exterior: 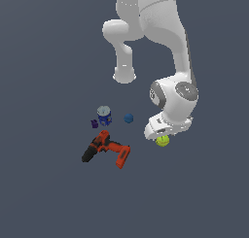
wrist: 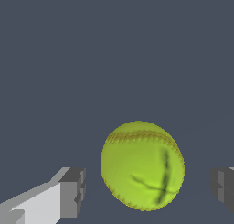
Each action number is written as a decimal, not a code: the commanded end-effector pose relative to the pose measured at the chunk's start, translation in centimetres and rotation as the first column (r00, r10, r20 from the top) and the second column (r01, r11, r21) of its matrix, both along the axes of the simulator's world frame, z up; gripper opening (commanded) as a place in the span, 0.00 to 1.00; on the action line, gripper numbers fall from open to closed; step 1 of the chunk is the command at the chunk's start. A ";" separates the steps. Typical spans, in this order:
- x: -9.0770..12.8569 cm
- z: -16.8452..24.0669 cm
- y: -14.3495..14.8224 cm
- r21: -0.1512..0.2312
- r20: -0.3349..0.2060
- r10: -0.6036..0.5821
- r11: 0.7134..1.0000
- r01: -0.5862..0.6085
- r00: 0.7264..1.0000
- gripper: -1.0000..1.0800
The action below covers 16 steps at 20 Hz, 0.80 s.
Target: Pick up a designated object from a clutter of objects.
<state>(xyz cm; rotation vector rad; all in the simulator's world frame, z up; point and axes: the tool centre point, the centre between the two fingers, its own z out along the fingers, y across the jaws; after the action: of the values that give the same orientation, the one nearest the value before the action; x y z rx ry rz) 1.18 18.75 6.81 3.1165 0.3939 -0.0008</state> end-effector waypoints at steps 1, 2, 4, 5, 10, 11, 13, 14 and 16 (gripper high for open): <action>-0.1 -1.3 0.0 0.000 0.000 0.000 1.000 0.000 1.000 0.96; -0.1 -1.7 0.0 0.000 0.000 0.000 1.000 0.000 1.000 0.96; 0.0 -2.2 0.0 0.000 0.000 0.000 1.000 0.000 1.000 0.96; 0.0 -2.4 0.1 0.000 0.000 0.000 1.000 0.000 1.000 0.96; 0.0 -2.7 0.1 0.000 0.000 0.000 1.000 0.000 1.000 0.00; 0.0 -2.7 0.1 0.000 0.000 0.000 1.000 0.000 1.000 0.00; 0.0 -2.7 0.1 0.000 0.000 0.000 1.000 0.000 1.000 0.00; 0.0 -2.7 0.1 0.000 0.000 0.000 1.000 0.000 1.000 0.00; 0.0 -2.7 0.1 0.000 0.000 0.000 1.000 0.000 1.000 0.00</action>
<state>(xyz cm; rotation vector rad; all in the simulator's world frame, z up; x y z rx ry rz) 1.20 18.83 4.22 3.1166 0.3947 0.0000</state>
